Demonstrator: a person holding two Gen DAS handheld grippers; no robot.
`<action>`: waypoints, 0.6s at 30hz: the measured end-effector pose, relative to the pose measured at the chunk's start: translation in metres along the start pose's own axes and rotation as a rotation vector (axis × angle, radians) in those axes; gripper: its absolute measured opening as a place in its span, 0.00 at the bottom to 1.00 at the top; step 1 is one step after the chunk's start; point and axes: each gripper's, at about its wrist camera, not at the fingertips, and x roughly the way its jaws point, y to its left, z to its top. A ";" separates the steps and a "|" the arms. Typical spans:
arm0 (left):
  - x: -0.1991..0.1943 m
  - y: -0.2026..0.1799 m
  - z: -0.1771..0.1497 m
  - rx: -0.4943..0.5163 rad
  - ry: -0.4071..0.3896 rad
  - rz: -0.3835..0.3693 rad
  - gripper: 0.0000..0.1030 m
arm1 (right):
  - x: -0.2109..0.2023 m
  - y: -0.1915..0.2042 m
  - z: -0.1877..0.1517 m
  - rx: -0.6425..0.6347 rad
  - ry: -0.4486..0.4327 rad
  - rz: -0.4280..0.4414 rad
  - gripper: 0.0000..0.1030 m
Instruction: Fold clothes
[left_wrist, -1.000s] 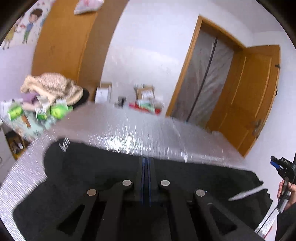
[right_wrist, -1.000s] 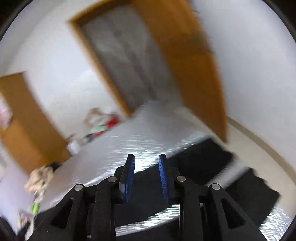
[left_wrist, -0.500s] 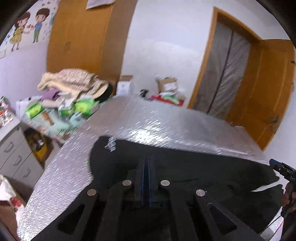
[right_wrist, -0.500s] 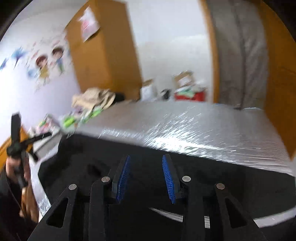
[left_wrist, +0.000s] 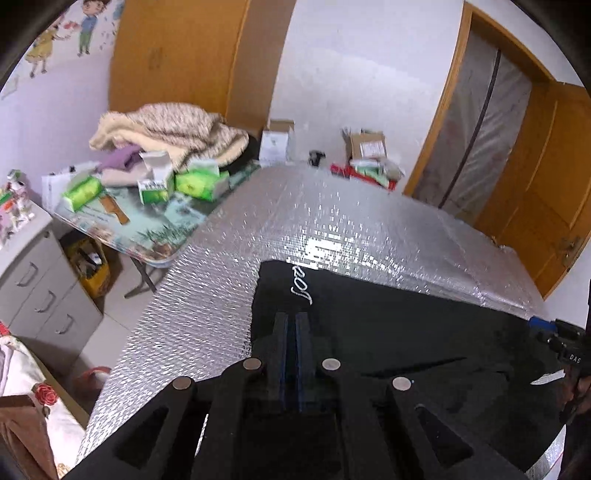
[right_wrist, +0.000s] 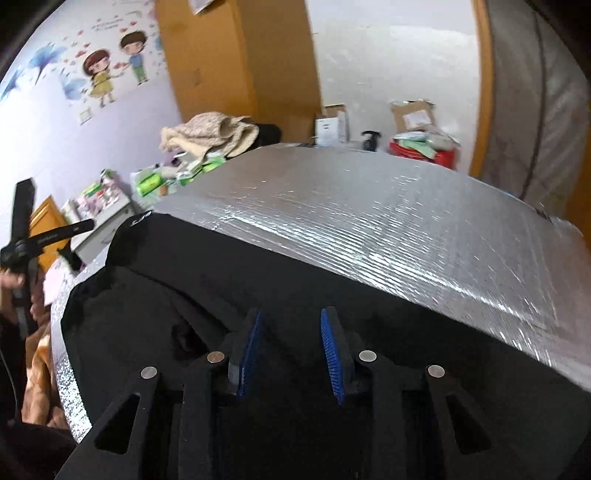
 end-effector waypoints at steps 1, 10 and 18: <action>0.007 0.001 0.002 0.007 0.013 -0.001 0.03 | 0.004 0.002 0.003 -0.011 0.004 0.001 0.33; 0.057 0.012 0.032 0.028 0.095 -0.033 0.13 | 0.042 -0.004 0.025 -0.121 0.064 0.017 0.34; 0.099 0.017 0.034 0.058 0.176 -0.053 0.16 | 0.087 -0.026 0.039 -0.114 0.125 0.016 0.34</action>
